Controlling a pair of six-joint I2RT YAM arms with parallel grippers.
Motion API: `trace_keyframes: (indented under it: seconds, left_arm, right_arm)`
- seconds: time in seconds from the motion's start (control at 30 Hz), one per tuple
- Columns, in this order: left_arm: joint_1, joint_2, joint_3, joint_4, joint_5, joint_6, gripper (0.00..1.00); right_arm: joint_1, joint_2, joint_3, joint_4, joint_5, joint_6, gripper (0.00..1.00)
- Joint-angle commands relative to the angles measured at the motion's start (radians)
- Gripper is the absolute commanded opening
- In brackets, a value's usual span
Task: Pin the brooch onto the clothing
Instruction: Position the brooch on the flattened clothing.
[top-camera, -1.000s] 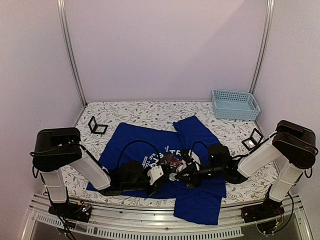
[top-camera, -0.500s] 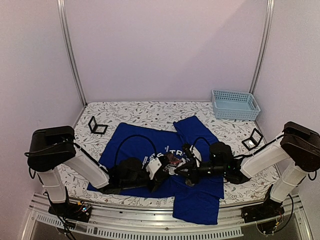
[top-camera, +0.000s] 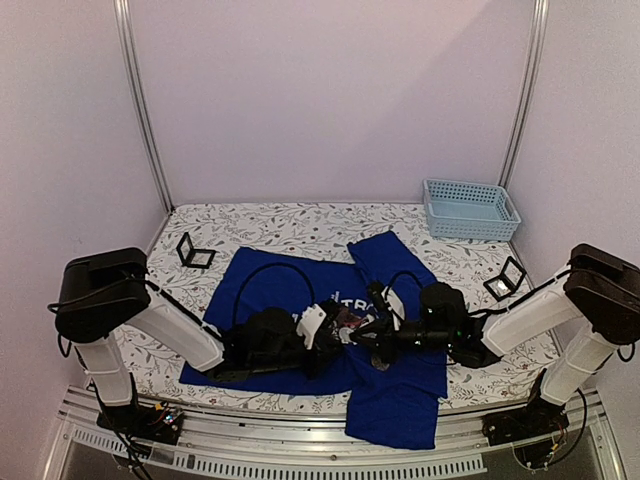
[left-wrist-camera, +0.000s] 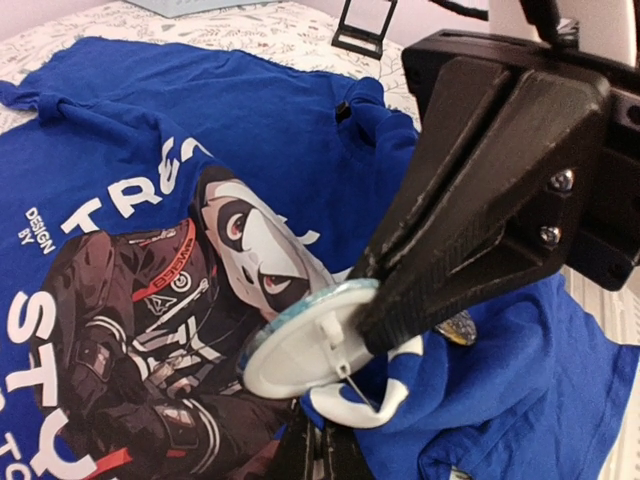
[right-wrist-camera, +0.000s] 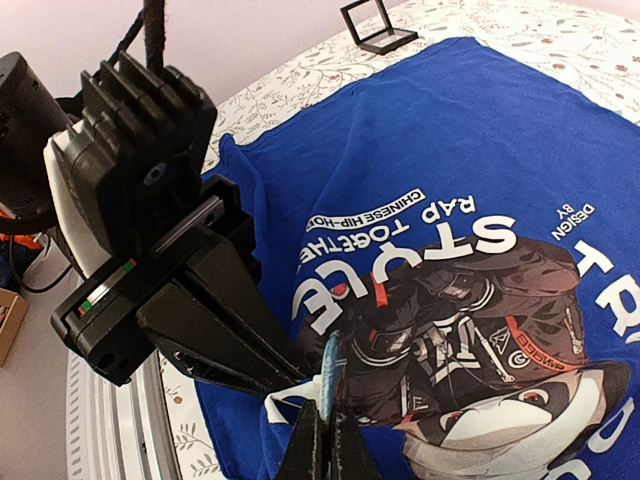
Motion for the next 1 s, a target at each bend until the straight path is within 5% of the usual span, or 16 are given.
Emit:
trace_keyframes:
  seconds: [0.0,0.23,0.67,0.97]
  left_arm:
    - [0.032,0.001,0.067,0.074,-0.057,-0.059,0.0]
    - [0.032,-0.004,0.078,0.056,-0.037,0.019,0.0]
    - [0.055,-0.244,-0.128,0.061,0.185,0.229,0.57]
    - [0.128,-0.329,-0.168,0.01,0.493,0.244,0.65]
  right_arm:
    - [0.068,-0.048,0.037,0.059,-0.173,0.019,0.0]
    - [0.069,-0.049,0.035,0.051,-0.19,-0.009,0.0]
    - [0.009,-0.051,0.005,0.013,-0.246,-0.053,0.0]
    - [0.005,-0.027,0.012,0.006,-0.274,-0.057,0.0]
